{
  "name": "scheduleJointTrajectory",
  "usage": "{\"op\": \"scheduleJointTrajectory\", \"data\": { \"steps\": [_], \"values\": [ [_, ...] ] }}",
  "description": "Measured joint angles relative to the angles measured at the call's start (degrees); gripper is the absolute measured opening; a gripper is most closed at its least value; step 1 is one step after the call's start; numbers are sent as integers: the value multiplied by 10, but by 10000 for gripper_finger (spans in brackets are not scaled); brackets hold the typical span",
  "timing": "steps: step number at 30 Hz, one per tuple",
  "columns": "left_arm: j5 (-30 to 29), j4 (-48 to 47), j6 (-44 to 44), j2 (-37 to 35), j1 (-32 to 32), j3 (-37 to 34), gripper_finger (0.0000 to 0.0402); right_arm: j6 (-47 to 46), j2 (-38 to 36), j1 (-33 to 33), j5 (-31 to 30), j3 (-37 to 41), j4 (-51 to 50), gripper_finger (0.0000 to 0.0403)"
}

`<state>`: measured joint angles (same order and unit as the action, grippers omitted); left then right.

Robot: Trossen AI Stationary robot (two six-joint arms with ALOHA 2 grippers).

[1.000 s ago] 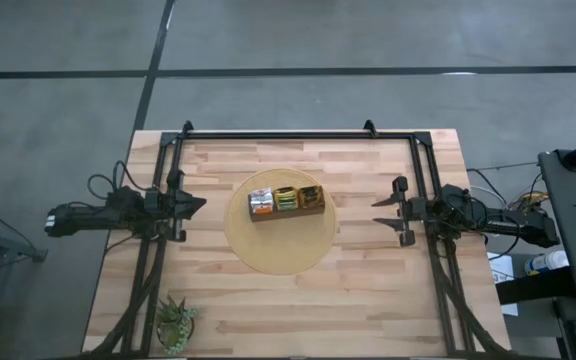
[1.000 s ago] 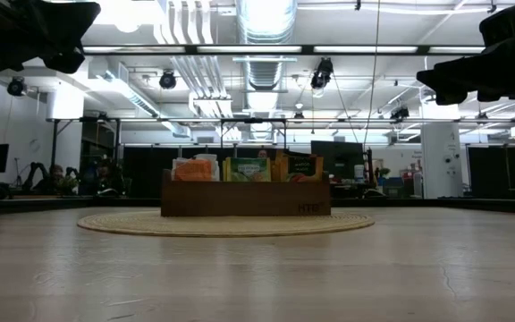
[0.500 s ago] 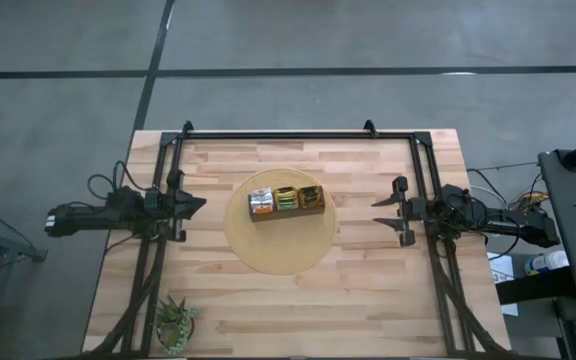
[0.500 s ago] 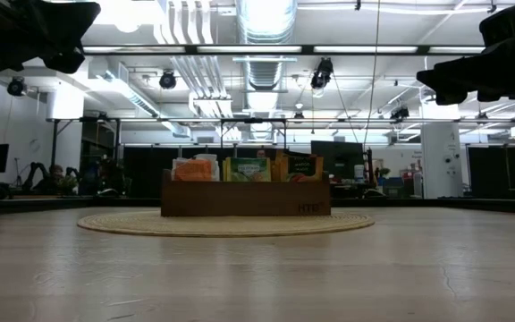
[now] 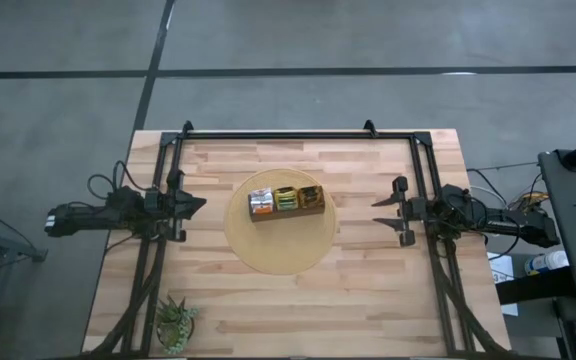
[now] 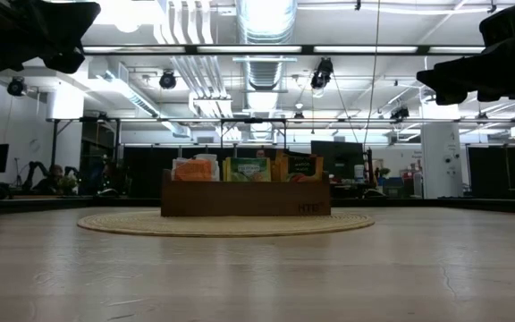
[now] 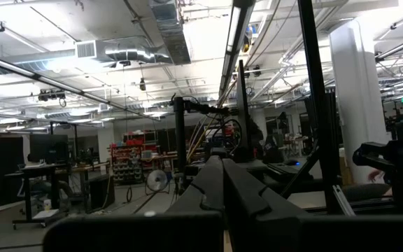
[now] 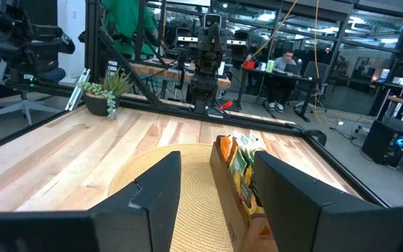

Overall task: Pick & Place Tea
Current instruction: Return to Home Position

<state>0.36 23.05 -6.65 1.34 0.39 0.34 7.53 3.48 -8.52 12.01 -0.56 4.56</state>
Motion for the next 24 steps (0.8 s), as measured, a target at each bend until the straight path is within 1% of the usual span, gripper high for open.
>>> {"op": "scheduleJointTrajectory", "data": {
  "steps": [24],
  "values": [
    [0,0,0,0,0,0,0,0,0,0,0,0,0,180]
  ]
}}
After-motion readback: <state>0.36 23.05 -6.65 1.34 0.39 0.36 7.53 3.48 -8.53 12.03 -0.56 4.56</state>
